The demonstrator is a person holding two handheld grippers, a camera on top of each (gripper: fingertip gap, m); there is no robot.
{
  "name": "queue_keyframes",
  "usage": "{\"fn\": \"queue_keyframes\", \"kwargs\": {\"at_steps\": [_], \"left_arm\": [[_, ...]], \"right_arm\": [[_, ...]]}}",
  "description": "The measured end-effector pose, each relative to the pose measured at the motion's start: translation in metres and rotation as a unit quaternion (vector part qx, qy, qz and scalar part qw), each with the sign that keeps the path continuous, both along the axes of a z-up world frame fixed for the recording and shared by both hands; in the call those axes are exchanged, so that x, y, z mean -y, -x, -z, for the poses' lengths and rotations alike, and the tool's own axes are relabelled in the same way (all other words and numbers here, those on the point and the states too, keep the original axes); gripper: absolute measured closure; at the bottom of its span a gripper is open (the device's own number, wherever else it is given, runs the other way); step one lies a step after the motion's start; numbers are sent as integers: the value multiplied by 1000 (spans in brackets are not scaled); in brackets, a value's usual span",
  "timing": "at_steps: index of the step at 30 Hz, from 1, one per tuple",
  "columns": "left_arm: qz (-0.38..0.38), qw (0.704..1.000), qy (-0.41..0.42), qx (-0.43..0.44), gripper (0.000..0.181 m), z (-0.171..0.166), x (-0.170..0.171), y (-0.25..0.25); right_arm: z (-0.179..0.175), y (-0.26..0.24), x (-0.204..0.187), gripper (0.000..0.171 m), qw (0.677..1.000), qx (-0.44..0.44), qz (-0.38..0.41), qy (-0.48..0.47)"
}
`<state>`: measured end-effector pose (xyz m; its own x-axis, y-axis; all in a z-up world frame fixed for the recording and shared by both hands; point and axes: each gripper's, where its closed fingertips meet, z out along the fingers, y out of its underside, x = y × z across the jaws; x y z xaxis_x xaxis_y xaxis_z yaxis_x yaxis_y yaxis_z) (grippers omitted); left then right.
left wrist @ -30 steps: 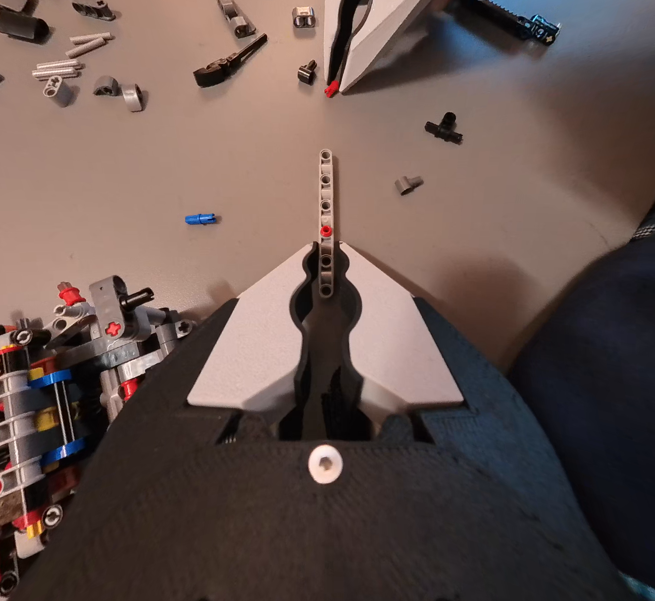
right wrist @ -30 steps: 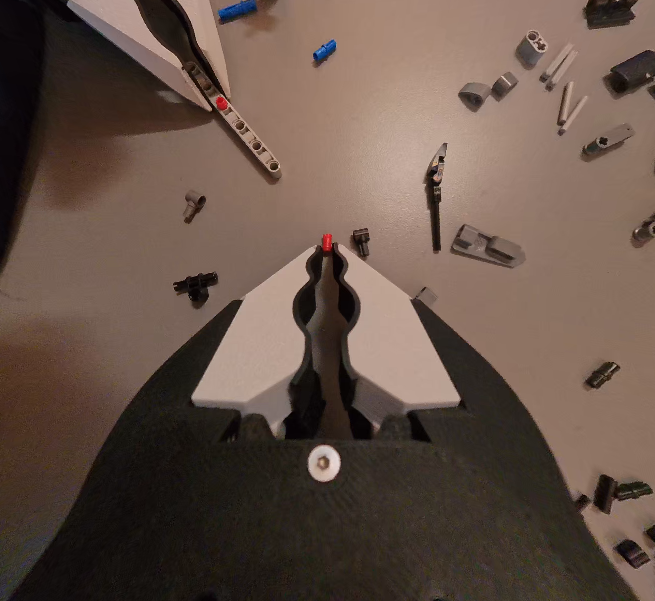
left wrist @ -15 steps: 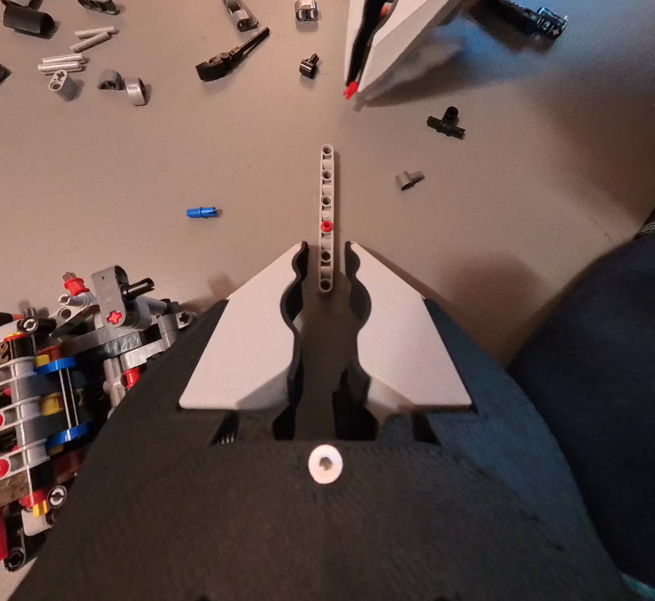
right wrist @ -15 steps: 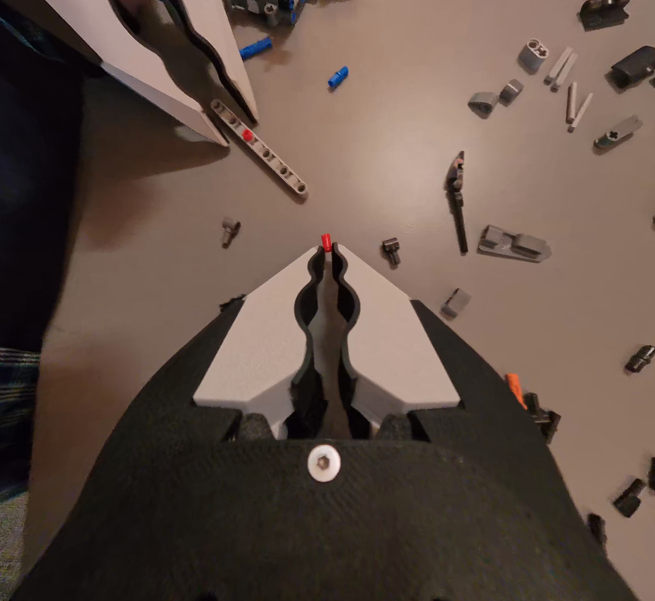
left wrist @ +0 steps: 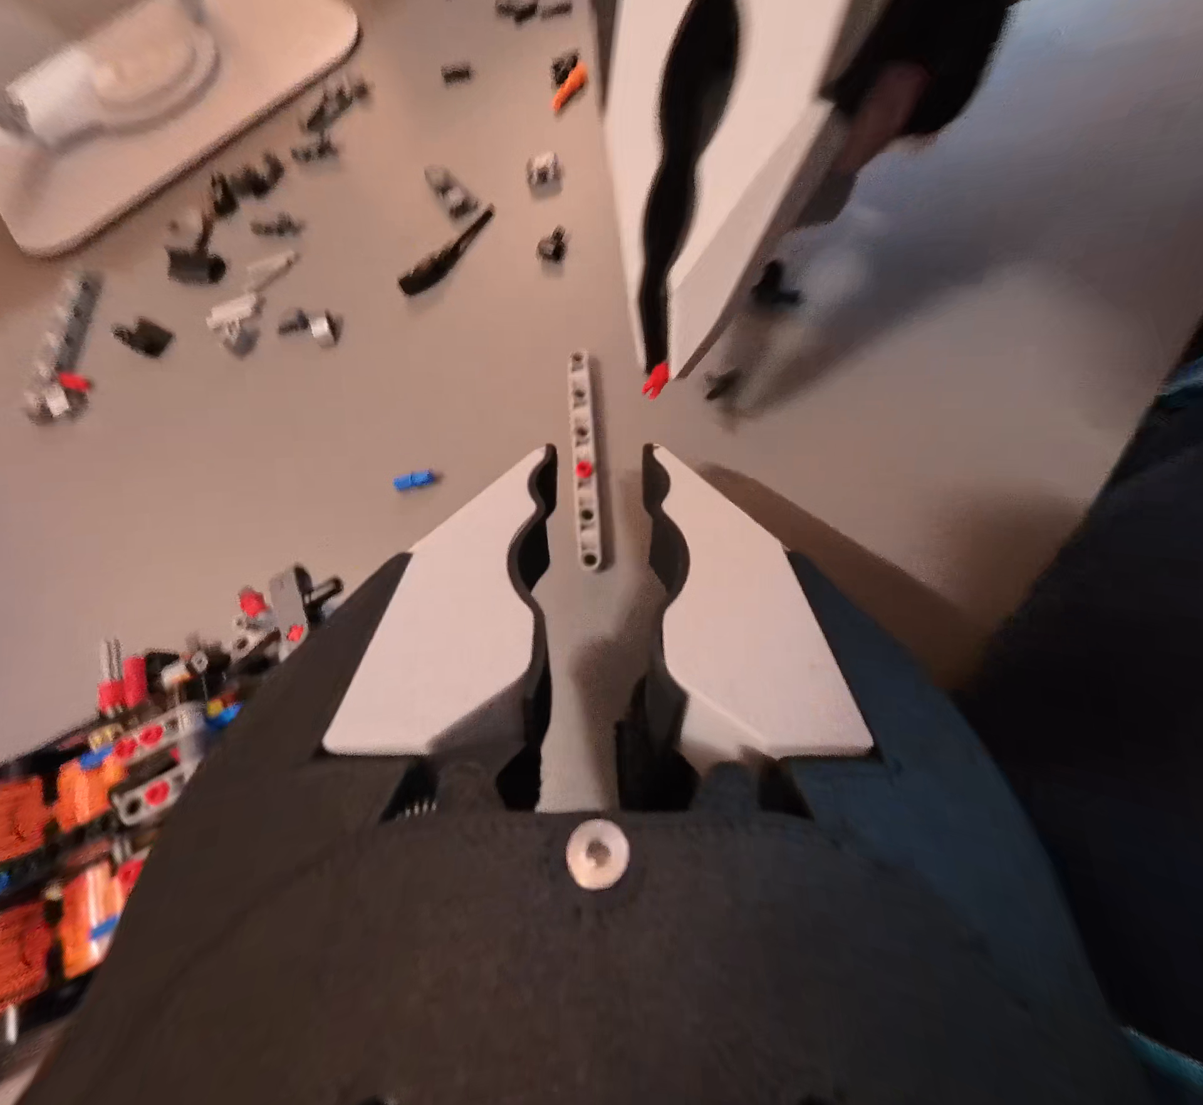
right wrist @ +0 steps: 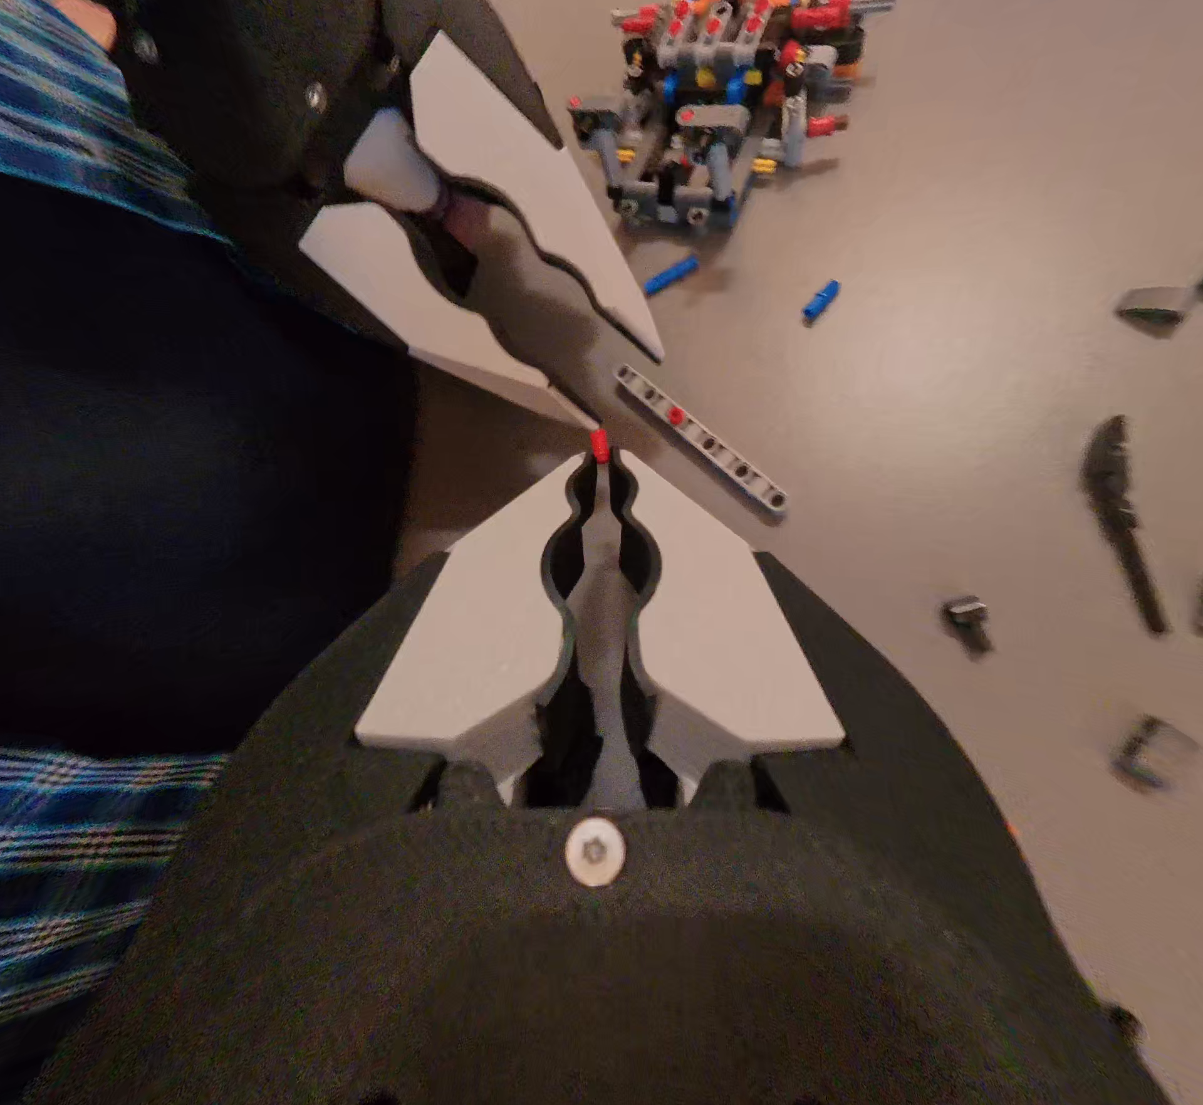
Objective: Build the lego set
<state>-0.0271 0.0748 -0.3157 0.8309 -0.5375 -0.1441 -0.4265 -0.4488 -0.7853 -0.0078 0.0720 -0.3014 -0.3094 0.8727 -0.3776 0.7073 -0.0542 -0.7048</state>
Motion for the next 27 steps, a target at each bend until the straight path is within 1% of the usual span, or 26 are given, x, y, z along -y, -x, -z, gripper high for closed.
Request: {"fn": "queue_keyframes", "kwargs": {"at_steps": [1,4,8,10,14,17,27], "left_arm": [[19,1000,-21,-7,157,-7,2,-7],[52,995,-84,-30,163,-26,6,-19],[70,989,-114,-65,173,-31,11,-27],[68,988,-118,-76,175,-31,12,-28],[59,988,-116,-78,171,-31,13,-25],[69,987,-119,-84,177,-30,15,-29],[80,985,-120,-93,177,-26,14,-33]], "right_arm": [[-3,1,3,169,1000,-1,-1,22],[-8,2,10,169,998,-1,-8,66],[-11,-2,14,169,996,7,-17,82],[-11,-3,15,169,996,11,-18,84],[-14,-5,17,169,995,8,-22,99],[-14,-7,18,169,994,8,-23,108],[-11,-10,16,169,989,16,-21,146]]}}
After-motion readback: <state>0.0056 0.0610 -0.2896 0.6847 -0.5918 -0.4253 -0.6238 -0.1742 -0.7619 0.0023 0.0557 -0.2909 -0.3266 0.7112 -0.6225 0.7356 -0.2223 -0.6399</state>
